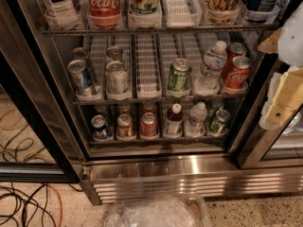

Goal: Pick green can from bottom shelf of fridge

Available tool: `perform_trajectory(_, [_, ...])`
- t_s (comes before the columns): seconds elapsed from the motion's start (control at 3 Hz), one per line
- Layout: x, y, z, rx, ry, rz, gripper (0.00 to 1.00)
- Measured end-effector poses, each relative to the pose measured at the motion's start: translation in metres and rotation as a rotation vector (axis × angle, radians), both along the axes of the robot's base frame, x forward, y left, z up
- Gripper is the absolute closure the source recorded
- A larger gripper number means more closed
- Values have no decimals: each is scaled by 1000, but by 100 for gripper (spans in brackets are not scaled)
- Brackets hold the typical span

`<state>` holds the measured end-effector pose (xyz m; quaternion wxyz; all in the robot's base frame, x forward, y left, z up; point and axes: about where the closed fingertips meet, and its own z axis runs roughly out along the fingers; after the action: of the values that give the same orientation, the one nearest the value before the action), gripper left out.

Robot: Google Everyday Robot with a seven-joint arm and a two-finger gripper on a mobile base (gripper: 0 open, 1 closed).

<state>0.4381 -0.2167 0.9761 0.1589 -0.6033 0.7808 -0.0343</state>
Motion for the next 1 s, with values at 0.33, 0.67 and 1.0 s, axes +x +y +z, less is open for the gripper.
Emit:
perform_trajectory(0.33, [2, 3, -1, 13, -18, -11, 0])
perform_trajectory(0.67, [2, 5, -10, 103, -53, -49, 0])
perform_trajectory(1.0, [3, 12, -25, 266, -104, -105, 0])
